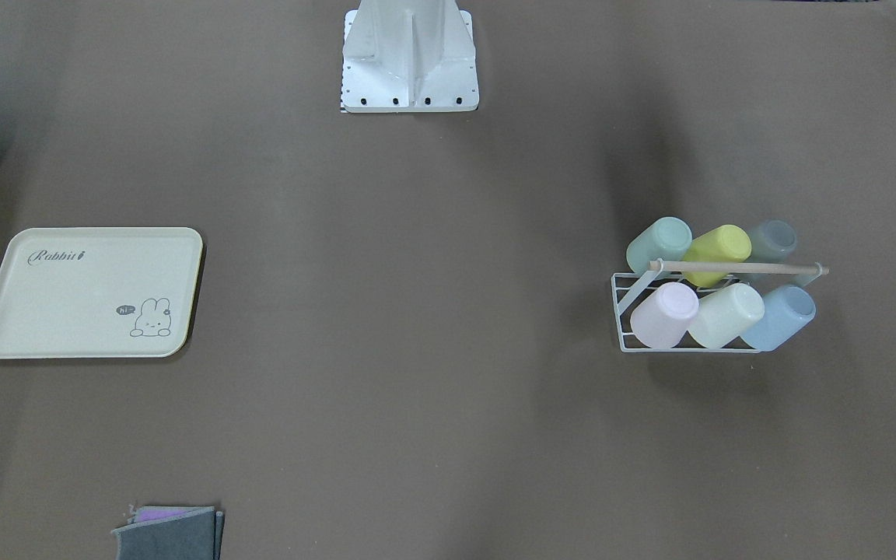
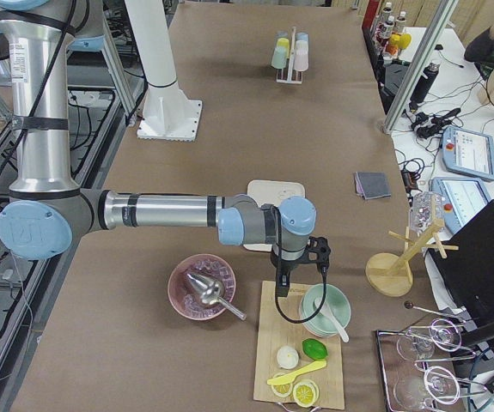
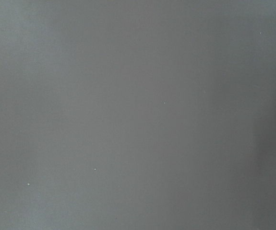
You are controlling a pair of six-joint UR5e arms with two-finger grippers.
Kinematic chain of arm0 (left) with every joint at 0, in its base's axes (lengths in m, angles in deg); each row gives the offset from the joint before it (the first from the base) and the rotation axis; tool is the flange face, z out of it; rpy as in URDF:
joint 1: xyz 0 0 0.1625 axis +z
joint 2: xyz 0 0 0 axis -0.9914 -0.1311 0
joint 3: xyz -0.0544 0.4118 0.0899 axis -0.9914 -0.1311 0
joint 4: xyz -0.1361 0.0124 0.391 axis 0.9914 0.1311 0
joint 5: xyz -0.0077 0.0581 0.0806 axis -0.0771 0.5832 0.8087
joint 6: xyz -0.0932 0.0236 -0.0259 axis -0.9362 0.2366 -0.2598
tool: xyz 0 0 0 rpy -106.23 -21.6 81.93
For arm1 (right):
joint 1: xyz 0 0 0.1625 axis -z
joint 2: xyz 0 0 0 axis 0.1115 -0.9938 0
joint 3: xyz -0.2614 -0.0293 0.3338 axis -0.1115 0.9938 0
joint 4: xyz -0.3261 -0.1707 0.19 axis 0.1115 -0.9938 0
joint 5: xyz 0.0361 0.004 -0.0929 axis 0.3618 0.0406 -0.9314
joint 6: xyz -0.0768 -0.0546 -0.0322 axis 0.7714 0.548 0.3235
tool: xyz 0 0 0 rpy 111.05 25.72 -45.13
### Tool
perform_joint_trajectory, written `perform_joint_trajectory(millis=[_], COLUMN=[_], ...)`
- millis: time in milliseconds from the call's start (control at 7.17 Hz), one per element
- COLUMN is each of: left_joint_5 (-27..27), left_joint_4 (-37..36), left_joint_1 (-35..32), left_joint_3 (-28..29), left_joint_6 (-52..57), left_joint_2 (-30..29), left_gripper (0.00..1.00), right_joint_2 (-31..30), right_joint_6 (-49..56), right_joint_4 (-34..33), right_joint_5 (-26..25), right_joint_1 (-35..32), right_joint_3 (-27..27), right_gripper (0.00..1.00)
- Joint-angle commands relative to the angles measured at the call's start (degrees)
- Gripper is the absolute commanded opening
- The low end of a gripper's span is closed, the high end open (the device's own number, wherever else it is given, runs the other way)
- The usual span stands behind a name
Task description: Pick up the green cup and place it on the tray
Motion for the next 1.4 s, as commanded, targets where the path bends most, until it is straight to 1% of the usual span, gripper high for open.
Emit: perform_joint_trajectory(millis=[0, 279, 698, 837, 977, 1116, 1256], left_joint_5=[0.3, 0.4, 1.5, 1.9, 4.9, 6.4, 6.3], left_joint_4=[-0.5, -0.6, -1.3, -4.7, -7.1, -7.8, -7.8], left_joint_1=[-0.3, -0.7, -1.9, -1.7, -1.1, -0.1, 1.5], left_joint_3=[-1.4, -3.0, -3.3, -3.8, -6.7, -8.7, -10.1], left_joint_6=[0.1, 0.2, 0.3, 0.4, 0.4, 0.7, 2.4], left_joint_2=[0.7, 0.7, 0.8, 0.8, 0.7, 0.5, 0.1], left_gripper=[0.98, 0.98, 0.98, 0.98, 0.98, 0.98, 0.98], right_joint_2=[0.1, 0.2, -0.2, 0.0, -0.1, 0.7, 1.3], right_joint_6=[-0.1, -0.2, 0.2, -0.1, -0.1, -0.2, -3.6], right_joint_4=[0.0, -0.1, 0.1, 0.4, 0.4, 0.4, 1.7], right_joint_5=[0.0, 0.2, 0.6, 1.1, 1.1, 0.6, 0.4], right_joint_1=[0.0, 0.0, -0.1, -0.2, -0.2, -0.1, 0.4], right_joint_3=[0.0, 0.0, 0.4, 0.4, 0.2, 0.3, 0.5], right_gripper=[1.00, 1.00, 1.00, 1.00, 1.00, 1.00, 1.00])
